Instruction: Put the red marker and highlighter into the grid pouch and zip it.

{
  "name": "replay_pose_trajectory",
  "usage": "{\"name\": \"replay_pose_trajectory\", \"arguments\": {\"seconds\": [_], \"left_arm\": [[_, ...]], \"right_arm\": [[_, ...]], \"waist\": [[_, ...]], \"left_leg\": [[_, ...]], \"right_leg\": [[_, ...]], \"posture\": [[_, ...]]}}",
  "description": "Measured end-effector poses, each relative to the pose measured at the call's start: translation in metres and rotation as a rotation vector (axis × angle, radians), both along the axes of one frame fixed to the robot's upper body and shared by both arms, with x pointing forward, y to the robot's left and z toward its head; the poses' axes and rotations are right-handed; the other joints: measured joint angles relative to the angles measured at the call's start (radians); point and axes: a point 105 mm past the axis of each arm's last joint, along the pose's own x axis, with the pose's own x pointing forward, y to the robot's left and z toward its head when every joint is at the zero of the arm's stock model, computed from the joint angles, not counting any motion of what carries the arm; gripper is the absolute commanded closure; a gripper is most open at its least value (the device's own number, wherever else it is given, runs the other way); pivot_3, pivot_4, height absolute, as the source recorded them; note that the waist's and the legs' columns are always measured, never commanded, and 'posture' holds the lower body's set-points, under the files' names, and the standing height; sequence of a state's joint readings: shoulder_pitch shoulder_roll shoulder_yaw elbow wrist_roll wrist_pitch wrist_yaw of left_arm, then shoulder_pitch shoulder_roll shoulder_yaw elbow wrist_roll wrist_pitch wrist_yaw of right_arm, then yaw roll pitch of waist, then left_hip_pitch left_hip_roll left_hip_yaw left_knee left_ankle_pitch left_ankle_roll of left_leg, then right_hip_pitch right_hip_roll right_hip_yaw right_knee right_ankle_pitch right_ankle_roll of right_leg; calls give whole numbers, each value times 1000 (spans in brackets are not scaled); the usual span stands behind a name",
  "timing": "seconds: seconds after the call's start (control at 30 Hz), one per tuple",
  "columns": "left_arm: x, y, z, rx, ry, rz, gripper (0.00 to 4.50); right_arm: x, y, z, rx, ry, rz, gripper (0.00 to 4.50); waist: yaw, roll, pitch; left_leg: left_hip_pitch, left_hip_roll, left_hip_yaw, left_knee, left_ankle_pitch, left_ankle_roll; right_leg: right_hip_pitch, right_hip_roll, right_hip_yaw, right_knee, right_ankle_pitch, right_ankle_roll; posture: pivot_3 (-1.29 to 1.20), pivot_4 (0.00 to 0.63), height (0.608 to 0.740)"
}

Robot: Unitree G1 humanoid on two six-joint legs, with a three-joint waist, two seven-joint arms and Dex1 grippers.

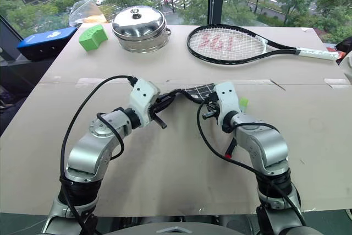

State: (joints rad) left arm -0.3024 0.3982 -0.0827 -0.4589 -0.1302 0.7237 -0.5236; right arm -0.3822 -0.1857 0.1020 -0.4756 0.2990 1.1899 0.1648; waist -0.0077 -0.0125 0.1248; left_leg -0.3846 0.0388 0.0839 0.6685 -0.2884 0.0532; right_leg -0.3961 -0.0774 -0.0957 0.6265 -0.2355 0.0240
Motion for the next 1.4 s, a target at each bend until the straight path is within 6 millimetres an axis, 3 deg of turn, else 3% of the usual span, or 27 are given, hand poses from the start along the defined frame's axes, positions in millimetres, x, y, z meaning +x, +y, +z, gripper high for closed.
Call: {"name": "replay_pose_trajectory", "arguments": {"seconds": [0.2,0.43,0.73,0.93,1.27,1.4], "left_arm": [[-1,-2,0,-23,13,-9,4500],[0,-2,0,-16,7,0,4500],[0,-1,2,-11,-11,2,4500],[1,-1,2,-9,-22,11,4500],[2,0,3,-14,-26,20,4500],[1,-3,1,7,-33,0,4500]], "right_arm": [[-1,-7,-5,-37,6,-8,4408],[-2,15,2,39,7,24,4408],[-3,22,5,57,36,40,4408],[-2,38,16,74,16,96,4408],[2,23,13,42,27,77,4408],[-5,38,14,108,64,142,4408]], "waist": [[-4,0,0],[-4,0,0],[-3,0,0],[-4,1,1],[-4,1,1],[-6,2,1]], "left_leg": [[1,0,0,0,0,0],[0,0,0,0,0,0],[0,0,0,0,0,0],[0,0,0,0,0,0],[0,0,-1,0,0,0],[0,0,-1,-1,0,0]], "right_leg": [[0,0,0,0,0,0],[0,0,0,0,0,0],[0,-1,0,0,0,0],[0,0,0,0,0,0],[0,-1,-1,0,0,0],[0,-1,0,0,0,0]], "posture": [[0,150,740],[0,150,740],[0,150,740],[0,150,740],[0,150,740],[0,150,740]]}}
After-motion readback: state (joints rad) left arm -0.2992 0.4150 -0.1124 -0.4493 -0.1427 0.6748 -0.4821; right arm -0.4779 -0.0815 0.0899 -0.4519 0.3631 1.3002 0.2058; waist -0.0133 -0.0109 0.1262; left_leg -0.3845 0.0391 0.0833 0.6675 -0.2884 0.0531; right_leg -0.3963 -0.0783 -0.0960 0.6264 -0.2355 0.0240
